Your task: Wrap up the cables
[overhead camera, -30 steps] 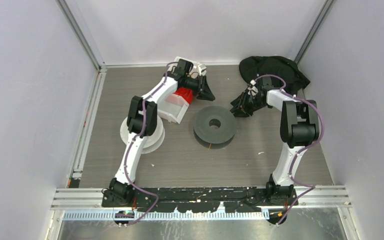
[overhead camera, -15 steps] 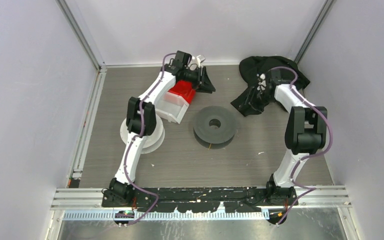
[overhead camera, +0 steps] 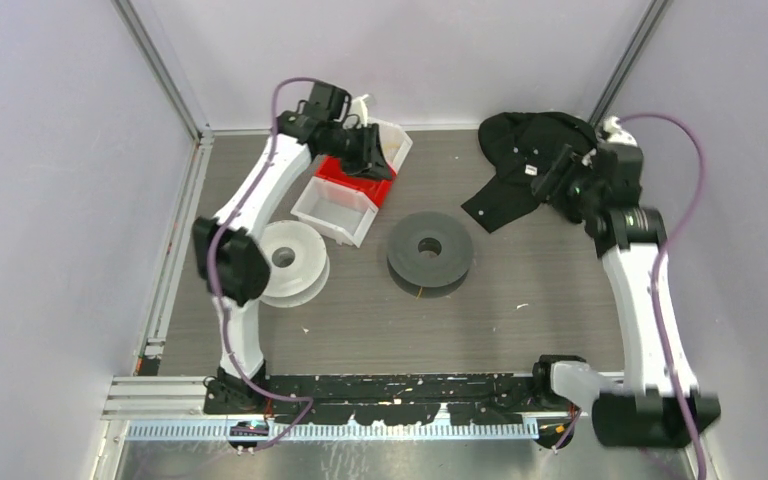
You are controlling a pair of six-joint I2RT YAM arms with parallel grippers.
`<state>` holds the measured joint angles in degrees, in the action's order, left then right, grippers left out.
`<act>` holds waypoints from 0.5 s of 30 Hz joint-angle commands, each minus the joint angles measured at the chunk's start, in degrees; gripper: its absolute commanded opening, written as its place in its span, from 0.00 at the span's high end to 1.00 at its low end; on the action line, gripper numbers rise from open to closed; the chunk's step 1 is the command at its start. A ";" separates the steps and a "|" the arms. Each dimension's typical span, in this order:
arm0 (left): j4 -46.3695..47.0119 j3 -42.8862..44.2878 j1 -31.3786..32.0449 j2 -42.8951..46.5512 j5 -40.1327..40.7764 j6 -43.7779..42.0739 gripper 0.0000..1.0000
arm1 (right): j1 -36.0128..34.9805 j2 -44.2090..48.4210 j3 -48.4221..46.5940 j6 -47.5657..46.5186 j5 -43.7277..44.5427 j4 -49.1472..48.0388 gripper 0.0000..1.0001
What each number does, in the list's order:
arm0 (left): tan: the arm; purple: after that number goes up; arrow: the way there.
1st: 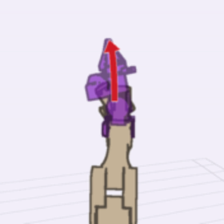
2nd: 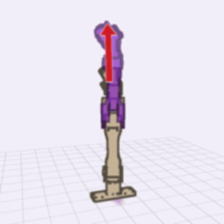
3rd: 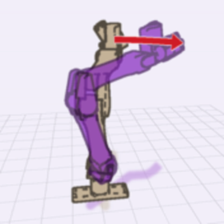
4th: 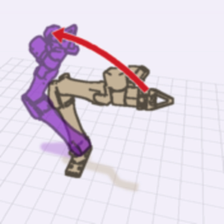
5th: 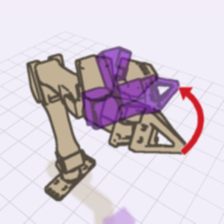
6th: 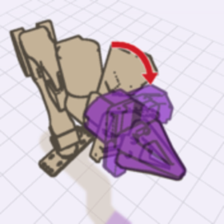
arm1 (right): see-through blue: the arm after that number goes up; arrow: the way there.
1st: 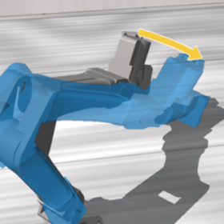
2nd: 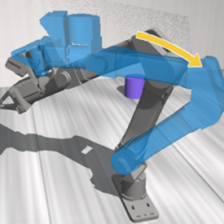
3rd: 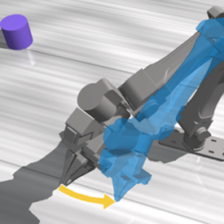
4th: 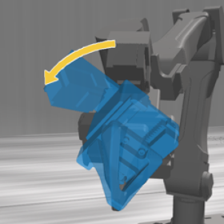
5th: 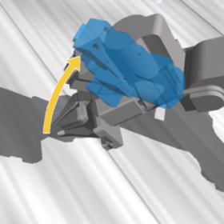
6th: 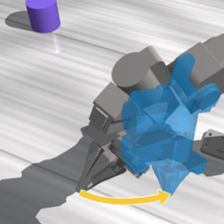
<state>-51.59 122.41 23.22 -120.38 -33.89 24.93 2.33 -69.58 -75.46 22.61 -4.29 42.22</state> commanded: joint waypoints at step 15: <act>8.72 -44.90 -0.20 45.36 44.33 0.48 0.63 | -0.13 22.19 20.55 4.06 12.04 -13.87 0.26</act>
<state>-47.31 79.26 23.22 -76.86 3.51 24.49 2.35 -48.47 -54.81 25.85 5.82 31.40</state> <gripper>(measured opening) 0.372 0.738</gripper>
